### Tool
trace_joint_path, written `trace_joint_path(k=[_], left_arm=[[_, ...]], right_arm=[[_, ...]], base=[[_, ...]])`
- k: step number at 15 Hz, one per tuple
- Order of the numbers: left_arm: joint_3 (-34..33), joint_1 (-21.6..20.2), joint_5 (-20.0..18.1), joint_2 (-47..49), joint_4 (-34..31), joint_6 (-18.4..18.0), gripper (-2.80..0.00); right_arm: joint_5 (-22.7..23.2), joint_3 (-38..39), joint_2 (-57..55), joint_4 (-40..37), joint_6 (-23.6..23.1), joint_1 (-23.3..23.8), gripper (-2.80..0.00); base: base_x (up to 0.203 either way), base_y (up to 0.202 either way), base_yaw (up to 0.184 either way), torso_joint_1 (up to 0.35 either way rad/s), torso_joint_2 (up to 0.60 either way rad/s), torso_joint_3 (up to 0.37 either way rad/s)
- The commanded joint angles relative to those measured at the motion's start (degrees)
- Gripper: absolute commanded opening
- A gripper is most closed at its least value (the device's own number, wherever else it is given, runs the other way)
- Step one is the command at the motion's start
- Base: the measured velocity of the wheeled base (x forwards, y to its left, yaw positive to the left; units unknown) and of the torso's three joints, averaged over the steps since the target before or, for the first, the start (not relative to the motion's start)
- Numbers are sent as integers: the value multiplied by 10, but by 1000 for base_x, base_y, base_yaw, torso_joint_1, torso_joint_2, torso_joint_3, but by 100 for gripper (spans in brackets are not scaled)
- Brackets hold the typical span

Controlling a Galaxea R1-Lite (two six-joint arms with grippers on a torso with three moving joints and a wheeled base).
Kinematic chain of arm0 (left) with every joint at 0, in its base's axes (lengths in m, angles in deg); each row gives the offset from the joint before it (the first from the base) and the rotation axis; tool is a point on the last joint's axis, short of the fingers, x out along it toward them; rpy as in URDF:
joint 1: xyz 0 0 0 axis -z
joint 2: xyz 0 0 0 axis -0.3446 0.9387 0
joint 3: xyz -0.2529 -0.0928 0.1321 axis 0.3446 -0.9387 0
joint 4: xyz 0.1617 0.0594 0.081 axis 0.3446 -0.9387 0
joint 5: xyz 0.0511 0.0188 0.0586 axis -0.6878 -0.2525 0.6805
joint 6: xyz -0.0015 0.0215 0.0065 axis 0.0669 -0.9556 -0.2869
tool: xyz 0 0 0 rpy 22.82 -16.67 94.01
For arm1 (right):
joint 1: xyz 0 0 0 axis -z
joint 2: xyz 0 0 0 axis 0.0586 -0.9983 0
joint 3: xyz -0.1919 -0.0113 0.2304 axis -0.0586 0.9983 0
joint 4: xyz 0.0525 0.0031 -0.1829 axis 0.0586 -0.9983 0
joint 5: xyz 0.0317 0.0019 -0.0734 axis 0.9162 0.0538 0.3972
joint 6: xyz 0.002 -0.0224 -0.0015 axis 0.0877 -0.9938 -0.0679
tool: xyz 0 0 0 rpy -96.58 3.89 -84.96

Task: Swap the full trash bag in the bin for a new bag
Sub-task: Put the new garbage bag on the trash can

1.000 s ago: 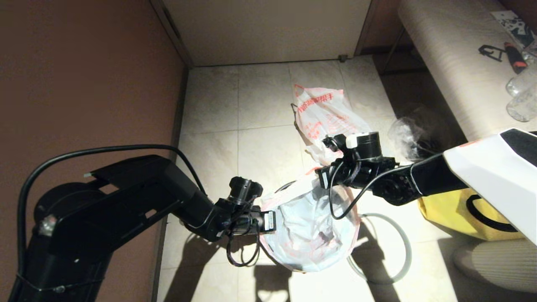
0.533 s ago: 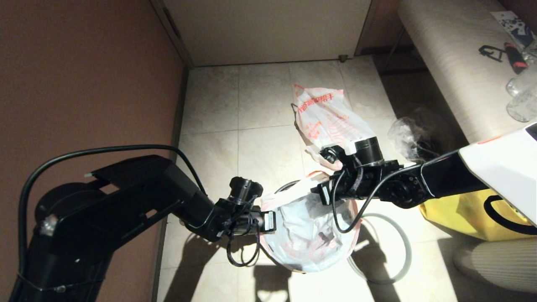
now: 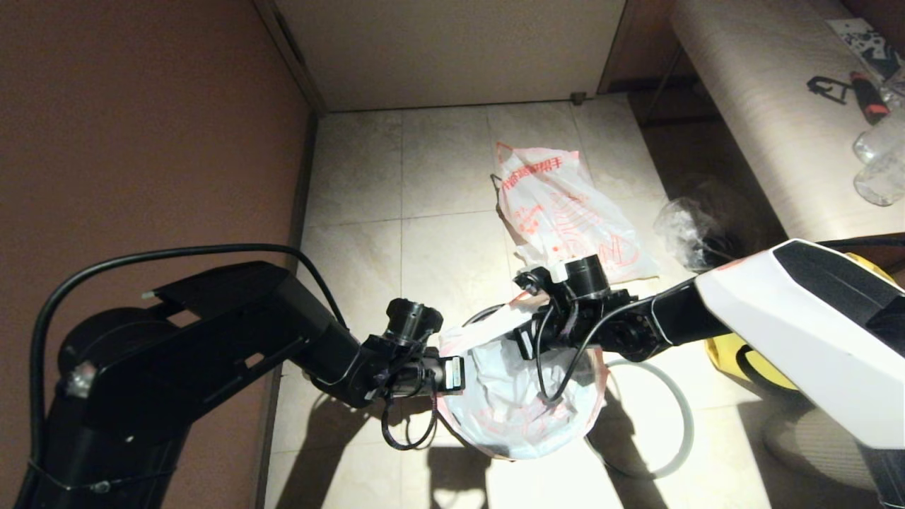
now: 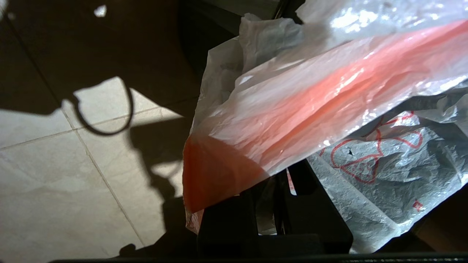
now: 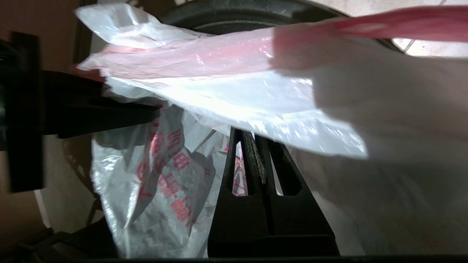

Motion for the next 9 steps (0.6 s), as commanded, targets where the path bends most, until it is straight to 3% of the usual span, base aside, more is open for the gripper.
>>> trace_joint_path(k=[1, 9], left_arm=[[-6, 0, -1, -1, 17, 1, -280], [-10, 5, 3, 4, 32, -1, -280]], right_arm=[[-1, -27, -45, 0, -5, -4, -280], [-38, -43, -29, 49, 14, -23, -280]], base=[[0, 0, 0, 0, 0, 0], [0, 0, 0, 0, 0, 0]])
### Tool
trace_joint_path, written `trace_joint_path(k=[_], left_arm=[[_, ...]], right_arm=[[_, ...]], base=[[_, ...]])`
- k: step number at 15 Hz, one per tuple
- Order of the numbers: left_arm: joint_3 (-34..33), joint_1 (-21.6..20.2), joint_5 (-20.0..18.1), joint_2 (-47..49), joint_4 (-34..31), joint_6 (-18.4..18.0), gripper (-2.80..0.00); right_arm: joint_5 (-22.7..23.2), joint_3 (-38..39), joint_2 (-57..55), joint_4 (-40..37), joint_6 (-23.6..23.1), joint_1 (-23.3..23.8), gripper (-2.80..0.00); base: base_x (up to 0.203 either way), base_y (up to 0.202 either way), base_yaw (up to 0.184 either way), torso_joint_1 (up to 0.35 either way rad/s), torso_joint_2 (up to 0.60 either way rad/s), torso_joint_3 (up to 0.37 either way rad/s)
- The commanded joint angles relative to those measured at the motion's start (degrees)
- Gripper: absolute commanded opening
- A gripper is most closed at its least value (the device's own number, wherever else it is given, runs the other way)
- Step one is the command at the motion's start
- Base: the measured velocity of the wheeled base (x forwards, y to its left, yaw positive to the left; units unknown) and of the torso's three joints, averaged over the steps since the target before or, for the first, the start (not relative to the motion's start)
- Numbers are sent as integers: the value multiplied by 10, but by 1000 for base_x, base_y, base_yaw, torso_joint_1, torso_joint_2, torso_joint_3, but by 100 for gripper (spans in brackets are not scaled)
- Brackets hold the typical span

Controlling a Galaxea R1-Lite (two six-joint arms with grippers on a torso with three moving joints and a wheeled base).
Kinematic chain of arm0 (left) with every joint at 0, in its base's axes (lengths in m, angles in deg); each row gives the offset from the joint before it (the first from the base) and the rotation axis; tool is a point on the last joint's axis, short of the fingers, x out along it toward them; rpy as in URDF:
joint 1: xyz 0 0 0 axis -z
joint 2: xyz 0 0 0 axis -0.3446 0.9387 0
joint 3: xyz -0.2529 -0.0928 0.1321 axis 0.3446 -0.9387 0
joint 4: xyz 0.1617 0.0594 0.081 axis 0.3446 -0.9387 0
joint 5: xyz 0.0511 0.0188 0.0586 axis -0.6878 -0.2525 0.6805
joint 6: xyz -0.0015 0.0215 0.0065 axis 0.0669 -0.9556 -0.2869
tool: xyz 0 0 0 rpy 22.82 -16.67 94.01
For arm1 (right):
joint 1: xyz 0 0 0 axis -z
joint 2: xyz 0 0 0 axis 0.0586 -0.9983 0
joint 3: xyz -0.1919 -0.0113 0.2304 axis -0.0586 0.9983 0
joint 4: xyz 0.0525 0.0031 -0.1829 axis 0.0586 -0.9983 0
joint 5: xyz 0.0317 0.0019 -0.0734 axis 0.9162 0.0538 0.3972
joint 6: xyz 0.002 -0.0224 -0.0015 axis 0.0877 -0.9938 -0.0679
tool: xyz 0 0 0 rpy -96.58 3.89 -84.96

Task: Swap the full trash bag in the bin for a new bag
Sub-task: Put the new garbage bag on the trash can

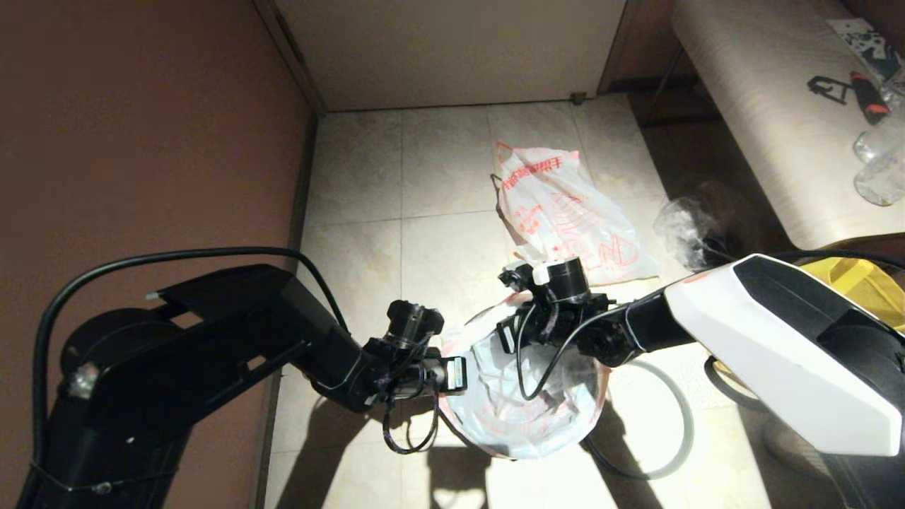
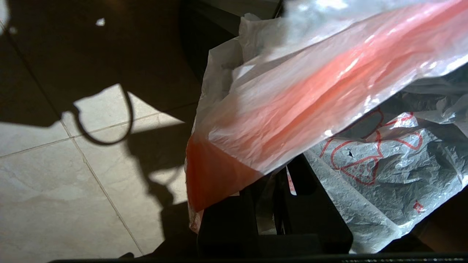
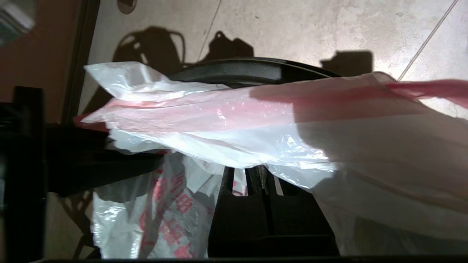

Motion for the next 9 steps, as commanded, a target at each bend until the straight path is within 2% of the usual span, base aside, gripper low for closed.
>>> trace_joint_path(k=[1, 9], left_arm=[[2, 3, 1, 2, 2, 2, -280], [1, 4, 2, 3, 2, 0, -280]], right_arm=[[1, 11, 16, 2, 6, -6, -280], [2, 42, 49, 24, 18, -13, -280]], base=[[0, 0, 0, 0, 0, 0], [0, 0, 0, 0, 0, 0]])
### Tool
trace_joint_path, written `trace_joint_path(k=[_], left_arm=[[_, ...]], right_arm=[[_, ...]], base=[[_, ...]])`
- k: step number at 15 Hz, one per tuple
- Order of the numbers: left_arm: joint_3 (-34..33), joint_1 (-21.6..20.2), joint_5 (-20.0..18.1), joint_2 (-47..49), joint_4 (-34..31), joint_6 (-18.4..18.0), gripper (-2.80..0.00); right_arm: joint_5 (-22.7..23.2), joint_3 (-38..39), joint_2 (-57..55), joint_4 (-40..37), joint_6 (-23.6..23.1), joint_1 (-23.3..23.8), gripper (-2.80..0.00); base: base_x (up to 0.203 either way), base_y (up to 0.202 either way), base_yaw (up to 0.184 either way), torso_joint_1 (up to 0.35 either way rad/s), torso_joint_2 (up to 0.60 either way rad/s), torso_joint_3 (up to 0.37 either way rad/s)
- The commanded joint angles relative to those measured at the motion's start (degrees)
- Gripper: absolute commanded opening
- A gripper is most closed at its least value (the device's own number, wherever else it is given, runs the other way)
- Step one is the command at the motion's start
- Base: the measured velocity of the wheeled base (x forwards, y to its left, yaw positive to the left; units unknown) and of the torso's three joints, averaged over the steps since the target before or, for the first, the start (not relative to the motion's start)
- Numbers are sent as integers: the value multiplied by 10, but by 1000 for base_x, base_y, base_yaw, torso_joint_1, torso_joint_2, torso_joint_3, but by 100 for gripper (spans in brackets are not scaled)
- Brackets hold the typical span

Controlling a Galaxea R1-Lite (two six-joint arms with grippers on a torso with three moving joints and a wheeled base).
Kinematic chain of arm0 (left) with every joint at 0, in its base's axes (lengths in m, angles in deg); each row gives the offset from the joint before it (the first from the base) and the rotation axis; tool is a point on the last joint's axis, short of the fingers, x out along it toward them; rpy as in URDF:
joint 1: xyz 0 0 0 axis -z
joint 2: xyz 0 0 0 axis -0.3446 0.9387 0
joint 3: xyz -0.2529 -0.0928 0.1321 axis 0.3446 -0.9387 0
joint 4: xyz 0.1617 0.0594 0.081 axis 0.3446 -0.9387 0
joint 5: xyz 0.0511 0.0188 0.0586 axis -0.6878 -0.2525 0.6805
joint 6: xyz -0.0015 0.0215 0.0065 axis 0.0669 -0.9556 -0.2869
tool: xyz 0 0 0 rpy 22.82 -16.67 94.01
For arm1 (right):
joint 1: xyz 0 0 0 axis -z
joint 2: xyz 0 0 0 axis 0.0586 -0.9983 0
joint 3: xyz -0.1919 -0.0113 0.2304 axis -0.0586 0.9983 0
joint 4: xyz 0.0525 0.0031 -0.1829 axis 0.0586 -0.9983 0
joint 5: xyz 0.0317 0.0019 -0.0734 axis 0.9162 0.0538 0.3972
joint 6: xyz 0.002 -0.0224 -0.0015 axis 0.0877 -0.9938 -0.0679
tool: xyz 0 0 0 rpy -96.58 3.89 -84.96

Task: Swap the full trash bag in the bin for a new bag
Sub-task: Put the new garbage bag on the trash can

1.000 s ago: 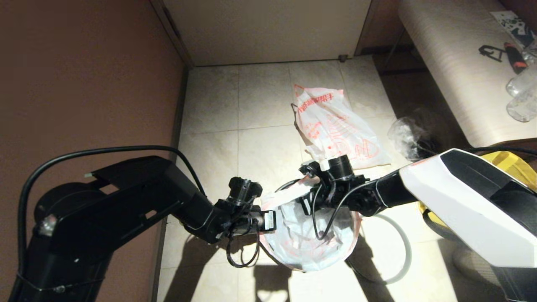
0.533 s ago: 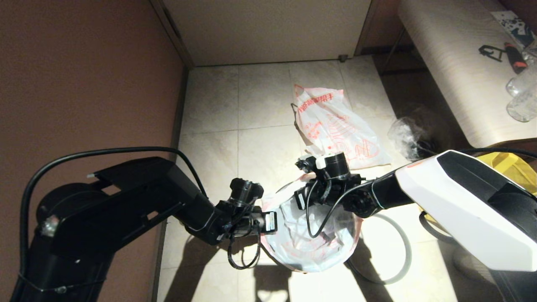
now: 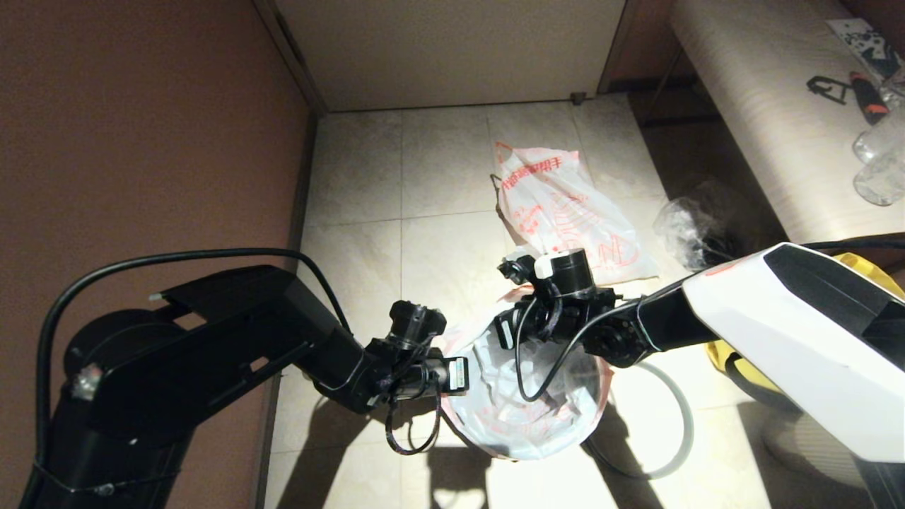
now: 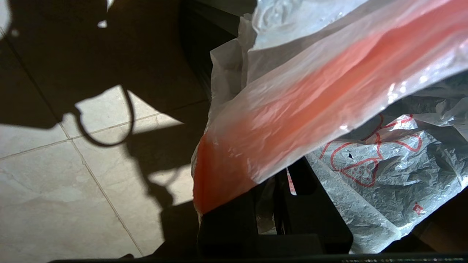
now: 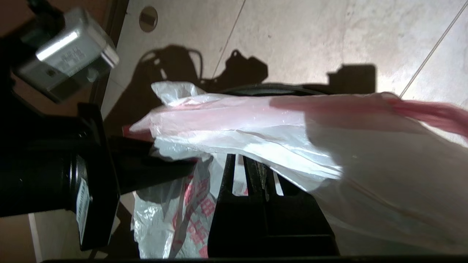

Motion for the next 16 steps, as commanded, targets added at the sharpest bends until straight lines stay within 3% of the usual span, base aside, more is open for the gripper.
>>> trace_joint_path(k=[1, 8, 12, 16], left_arm=[[-2, 1, 0, 1, 1, -4, -280], [-21, 6, -2, -4, 9, -14, -280], [-67, 9, -6, -2, 102, -46, -280], [-70, 9, -6, -2, 106, -47, -280]], right_arm=[[1, -3, 5, 10, 1, 1, -280], [1, -2, 8, 17, 0, 10, -280], [3, -44, -27, 16, 0, 35, -280], [1, -74, -59, 12, -10, 54, -280]], base=[[0, 0, 0, 0, 0, 0], [0, 0, 0, 0, 0, 0], [0, 0, 0, 0, 0, 0], [0, 0, 0, 0, 0, 0]])
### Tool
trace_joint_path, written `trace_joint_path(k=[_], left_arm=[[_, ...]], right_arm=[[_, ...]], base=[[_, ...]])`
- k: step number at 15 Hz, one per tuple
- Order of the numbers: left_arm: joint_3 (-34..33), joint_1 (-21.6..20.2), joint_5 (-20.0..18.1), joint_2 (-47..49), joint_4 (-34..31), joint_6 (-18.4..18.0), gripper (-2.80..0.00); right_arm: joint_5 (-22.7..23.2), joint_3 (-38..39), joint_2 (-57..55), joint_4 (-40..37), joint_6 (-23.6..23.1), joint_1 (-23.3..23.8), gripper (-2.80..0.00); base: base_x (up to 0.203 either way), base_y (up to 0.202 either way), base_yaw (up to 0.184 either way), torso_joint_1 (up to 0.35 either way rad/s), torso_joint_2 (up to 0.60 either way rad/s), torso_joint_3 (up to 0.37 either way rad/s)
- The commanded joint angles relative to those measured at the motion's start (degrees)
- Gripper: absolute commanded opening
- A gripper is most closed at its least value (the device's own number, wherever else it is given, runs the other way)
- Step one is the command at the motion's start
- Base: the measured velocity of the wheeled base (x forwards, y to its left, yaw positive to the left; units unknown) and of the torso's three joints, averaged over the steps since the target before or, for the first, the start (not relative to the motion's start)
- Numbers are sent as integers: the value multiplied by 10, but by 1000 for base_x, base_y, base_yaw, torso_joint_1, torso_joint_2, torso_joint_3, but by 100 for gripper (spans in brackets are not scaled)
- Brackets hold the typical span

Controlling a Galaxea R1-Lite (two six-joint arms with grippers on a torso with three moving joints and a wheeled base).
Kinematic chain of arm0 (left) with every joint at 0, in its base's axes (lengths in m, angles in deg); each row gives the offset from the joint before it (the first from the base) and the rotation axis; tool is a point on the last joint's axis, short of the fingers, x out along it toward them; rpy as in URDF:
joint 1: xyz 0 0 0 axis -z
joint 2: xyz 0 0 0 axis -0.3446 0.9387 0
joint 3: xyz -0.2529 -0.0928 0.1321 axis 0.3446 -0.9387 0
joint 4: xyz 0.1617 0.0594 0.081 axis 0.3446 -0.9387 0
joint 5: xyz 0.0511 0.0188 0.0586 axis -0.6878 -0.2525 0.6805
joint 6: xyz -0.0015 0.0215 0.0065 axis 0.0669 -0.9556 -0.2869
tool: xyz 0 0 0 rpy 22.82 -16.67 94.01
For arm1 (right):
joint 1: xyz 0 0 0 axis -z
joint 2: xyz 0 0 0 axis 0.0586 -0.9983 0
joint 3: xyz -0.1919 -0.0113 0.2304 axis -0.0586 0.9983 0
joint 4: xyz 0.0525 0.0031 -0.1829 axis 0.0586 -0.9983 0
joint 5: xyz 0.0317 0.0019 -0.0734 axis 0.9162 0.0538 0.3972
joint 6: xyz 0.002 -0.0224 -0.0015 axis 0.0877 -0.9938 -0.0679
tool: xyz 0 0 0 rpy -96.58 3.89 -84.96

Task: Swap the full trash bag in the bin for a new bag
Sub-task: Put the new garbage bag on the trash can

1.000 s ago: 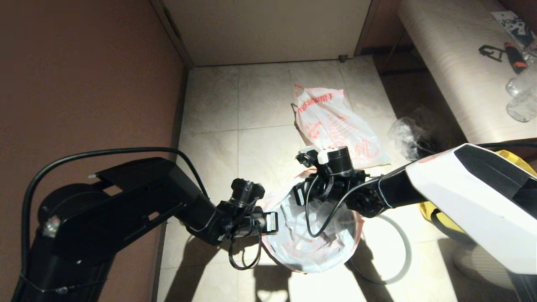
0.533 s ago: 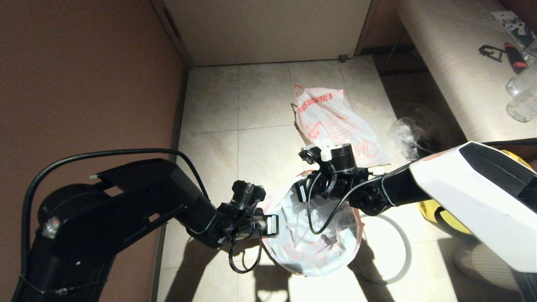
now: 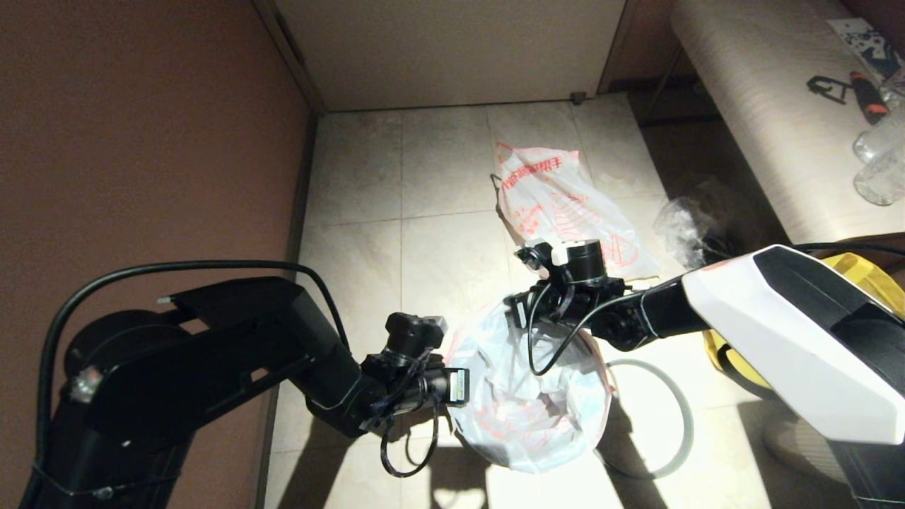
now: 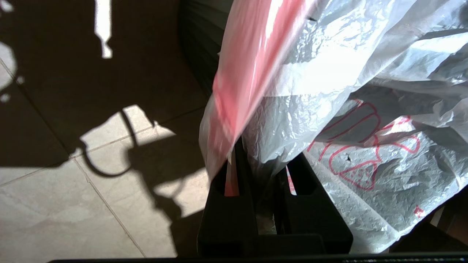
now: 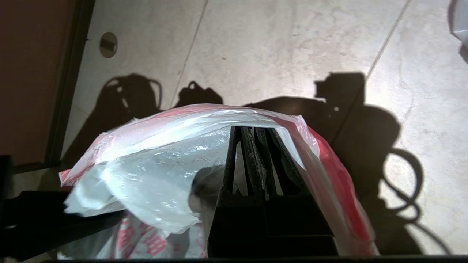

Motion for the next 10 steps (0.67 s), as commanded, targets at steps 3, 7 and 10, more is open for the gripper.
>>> trace_joint_path(k=[3, 7, 10], left_arm=[[-13, -1, 1, 6, 53, 1, -280], [0, -10, 11, 11, 62, 8, -280], [14, -16, 29, 12, 62, 26, -280]], right_arm=[[-1, -9, -11, -7, 0, 14, -280], [-2, -6, 9, -49, -1, 35, -280], [4, 19, 66, -106, 3, 27, -280]], base=[[0, 0, 0, 0, 0, 0], [0, 0, 0, 0, 0, 0], [0, 0, 0, 0, 0, 0]])
